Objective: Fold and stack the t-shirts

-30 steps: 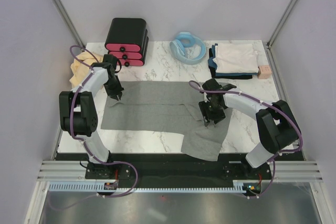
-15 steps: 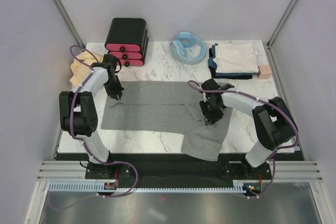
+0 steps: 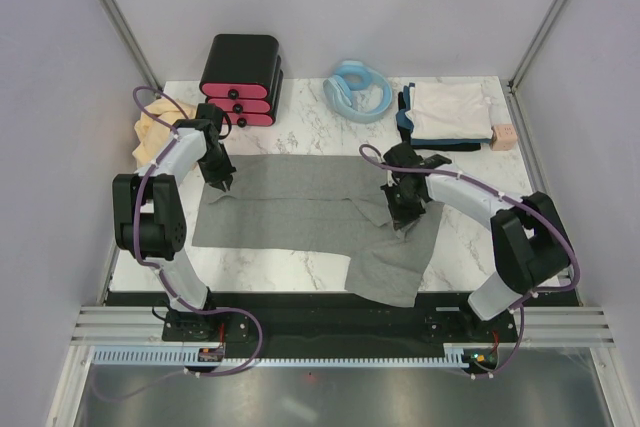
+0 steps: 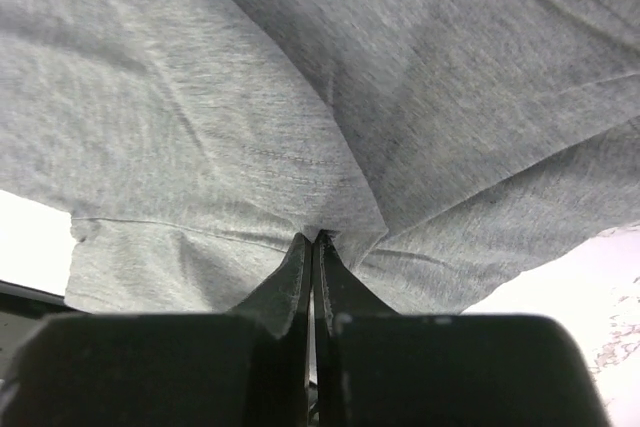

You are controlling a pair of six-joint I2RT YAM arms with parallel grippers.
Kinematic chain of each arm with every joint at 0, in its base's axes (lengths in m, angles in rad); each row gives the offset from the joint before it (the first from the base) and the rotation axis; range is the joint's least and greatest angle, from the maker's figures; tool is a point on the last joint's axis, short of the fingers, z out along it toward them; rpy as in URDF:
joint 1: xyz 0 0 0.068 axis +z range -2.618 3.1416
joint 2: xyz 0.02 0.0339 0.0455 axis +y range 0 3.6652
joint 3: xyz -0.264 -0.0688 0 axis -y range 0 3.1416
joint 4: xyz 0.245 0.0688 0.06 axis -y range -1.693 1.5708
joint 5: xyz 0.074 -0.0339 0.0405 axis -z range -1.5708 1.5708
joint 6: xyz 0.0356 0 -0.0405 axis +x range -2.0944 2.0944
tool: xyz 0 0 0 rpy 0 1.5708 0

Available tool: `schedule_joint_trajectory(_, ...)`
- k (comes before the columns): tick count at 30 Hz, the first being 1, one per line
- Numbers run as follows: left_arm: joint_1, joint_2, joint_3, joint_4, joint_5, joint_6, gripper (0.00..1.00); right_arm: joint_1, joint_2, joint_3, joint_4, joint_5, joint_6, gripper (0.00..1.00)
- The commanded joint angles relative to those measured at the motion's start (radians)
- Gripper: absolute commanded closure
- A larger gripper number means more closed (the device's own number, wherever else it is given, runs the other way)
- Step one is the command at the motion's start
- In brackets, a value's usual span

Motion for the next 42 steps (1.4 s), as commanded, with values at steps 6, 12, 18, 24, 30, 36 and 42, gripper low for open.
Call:
schedule_joint_trajectory(6,-0.001,-0.005,0.010,0.013,0.015,0.035,0.83,0.090,0.021,0.130,-0.085,0.036,-0.012,0.96)
schedule_joint_trajectory(12,-0.001,0.002,0.011,0.016,0.015,0.037,0.83,0.165,0.121,0.166,-0.168,0.076,-0.001,0.80)
schedule_joint_trajectory(18,-0.001,0.005,0.008,0.017,0.013,0.038,0.83,0.196,0.162,0.153,-0.303,0.169,0.042,0.70)
schedule_joint_trajectory(24,-0.001,0.018,0.016,0.019,0.021,0.038,0.83,0.202,0.109,0.181,-0.378,0.229,0.081,0.66)
schedule_joint_trajectory(30,-0.001,0.022,0.025,0.016,0.028,0.040,0.83,0.202,0.054,0.256,-0.314,0.244,0.050,0.55)
schedule_joint_trajectory(36,-0.001,0.021,0.015,0.017,0.027,0.040,0.83,0.202,0.118,0.294,-0.272,0.289,-0.022,0.45)
schedule_joint_trajectory(42,-0.001,0.019,0.010,0.017,0.022,0.040,0.83,0.210,0.175,0.308,-0.257,0.257,-0.033,0.45)
